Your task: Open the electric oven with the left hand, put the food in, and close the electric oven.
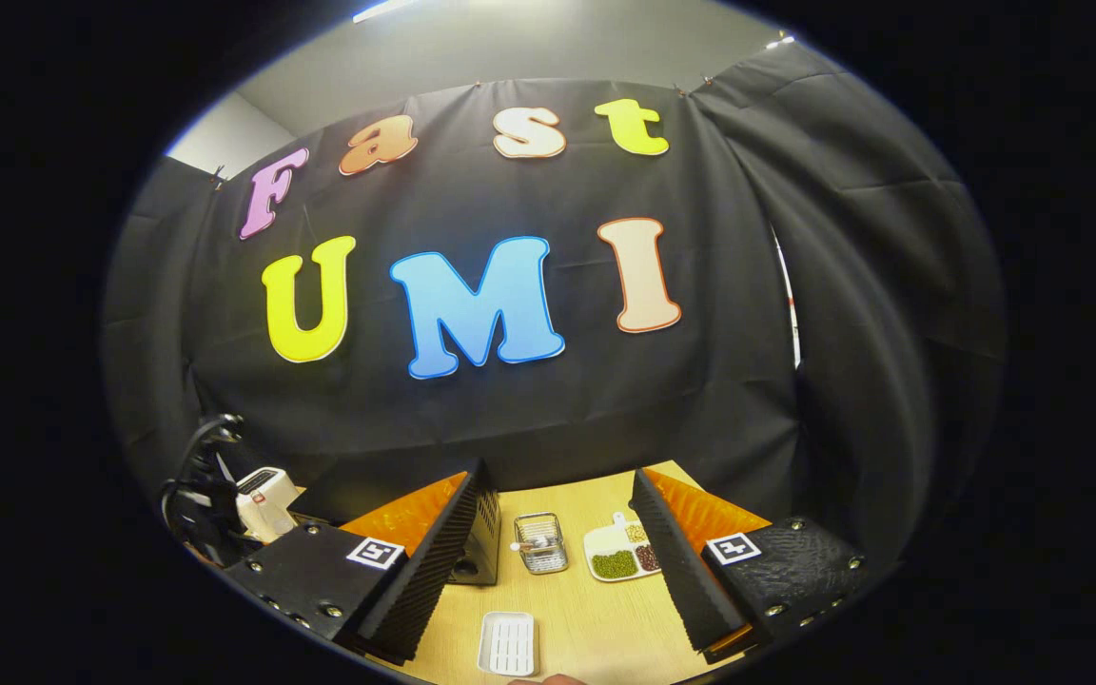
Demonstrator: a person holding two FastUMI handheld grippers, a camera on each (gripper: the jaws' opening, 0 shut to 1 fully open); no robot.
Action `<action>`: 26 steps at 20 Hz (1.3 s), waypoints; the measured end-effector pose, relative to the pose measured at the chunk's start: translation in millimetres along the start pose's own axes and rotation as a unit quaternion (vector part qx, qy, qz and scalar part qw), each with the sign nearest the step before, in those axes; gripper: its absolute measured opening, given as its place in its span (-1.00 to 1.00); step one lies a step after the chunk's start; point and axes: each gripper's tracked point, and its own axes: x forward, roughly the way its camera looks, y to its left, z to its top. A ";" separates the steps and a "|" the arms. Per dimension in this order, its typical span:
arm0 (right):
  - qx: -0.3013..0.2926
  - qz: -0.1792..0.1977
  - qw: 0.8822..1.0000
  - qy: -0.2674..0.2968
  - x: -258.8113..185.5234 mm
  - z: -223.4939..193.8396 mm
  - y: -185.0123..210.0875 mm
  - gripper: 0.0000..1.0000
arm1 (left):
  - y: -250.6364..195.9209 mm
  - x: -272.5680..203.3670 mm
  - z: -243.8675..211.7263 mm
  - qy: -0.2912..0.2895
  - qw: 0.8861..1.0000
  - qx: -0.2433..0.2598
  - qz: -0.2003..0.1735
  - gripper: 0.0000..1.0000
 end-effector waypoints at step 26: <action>-0.033 0.034 0.995 -0.083 -76.6 76.8 79.9 0.99 | 5.1 -232.9 152.9 -0.311 0.950 0.024 0.025 0.99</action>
